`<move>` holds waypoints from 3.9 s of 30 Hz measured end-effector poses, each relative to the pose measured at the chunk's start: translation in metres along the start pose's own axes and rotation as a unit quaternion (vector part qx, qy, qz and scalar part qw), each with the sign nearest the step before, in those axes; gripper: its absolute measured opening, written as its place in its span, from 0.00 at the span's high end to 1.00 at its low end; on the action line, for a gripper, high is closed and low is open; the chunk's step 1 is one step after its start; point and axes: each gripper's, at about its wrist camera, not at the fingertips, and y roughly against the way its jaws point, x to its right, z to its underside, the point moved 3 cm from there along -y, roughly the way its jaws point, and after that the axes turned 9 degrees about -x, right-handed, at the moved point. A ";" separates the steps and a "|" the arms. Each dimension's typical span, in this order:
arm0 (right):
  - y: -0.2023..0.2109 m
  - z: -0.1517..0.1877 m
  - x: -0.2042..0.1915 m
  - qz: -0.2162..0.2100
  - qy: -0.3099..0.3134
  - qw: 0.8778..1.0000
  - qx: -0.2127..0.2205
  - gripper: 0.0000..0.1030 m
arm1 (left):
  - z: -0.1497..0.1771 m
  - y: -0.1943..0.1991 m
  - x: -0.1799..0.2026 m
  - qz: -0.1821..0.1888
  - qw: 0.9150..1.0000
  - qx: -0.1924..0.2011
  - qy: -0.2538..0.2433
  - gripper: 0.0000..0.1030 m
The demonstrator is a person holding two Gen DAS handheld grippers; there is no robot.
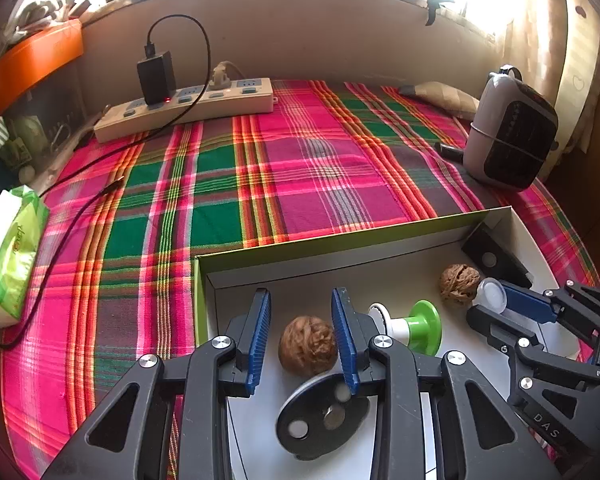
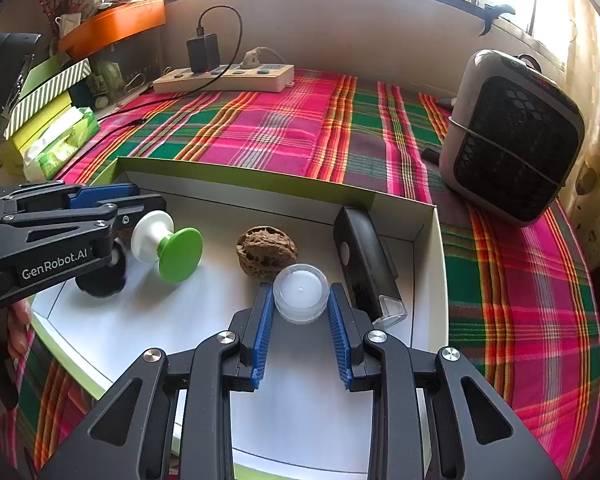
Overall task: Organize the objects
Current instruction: 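Open the right gripper to release the cap while the left gripper releases the walnut, then withdraw both tools from the lid toward the pink clips and white egg-shaped piece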
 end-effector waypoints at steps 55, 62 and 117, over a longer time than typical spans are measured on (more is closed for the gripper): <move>0.083 0.075 0.005 -0.006 -0.058 0.997 0.058 0.58 | 0.090 0.095 0.014 0.019 0.998 0.063 0.006 0.67; 0.077 0.094 0.008 -0.018 -0.063 0.997 0.037 0.58 | 0.110 0.087 0.023 0.050 0.998 0.041 0.004 0.67; 0.068 0.115 0.020 -0.050 -0.042 0.998 0.020 0.58 | 0.121 0.077 0.061 0.073 0.997 0.008 -0.040 0.62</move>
